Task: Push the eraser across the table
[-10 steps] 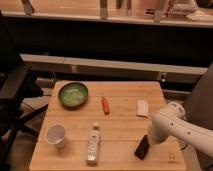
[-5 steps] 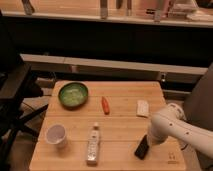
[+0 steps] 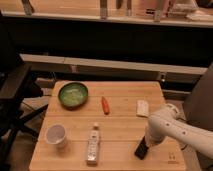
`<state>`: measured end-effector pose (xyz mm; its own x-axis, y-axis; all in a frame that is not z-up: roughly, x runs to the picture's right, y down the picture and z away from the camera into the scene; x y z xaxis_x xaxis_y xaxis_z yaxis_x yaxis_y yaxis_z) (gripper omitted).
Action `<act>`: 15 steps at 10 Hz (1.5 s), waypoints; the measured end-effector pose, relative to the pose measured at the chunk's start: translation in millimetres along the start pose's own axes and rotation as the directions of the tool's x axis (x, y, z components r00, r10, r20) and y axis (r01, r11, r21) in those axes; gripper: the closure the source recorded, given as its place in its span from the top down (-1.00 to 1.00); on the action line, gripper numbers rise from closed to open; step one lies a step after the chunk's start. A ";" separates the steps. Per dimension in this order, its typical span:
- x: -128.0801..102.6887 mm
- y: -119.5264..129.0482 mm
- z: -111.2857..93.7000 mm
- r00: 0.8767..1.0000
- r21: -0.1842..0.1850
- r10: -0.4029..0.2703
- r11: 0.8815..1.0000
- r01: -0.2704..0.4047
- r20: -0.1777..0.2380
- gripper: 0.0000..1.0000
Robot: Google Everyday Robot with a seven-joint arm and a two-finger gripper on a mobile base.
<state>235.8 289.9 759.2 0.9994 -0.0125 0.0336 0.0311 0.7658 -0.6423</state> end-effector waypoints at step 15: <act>-15.7 -6.7 6.9 1.000 -0.013 0.012 1.000 -0.012 -0.011 -1.00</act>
<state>219.7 289.4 768.2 0.9998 -0.0104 0.0171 0.0190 0.7576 -0.6524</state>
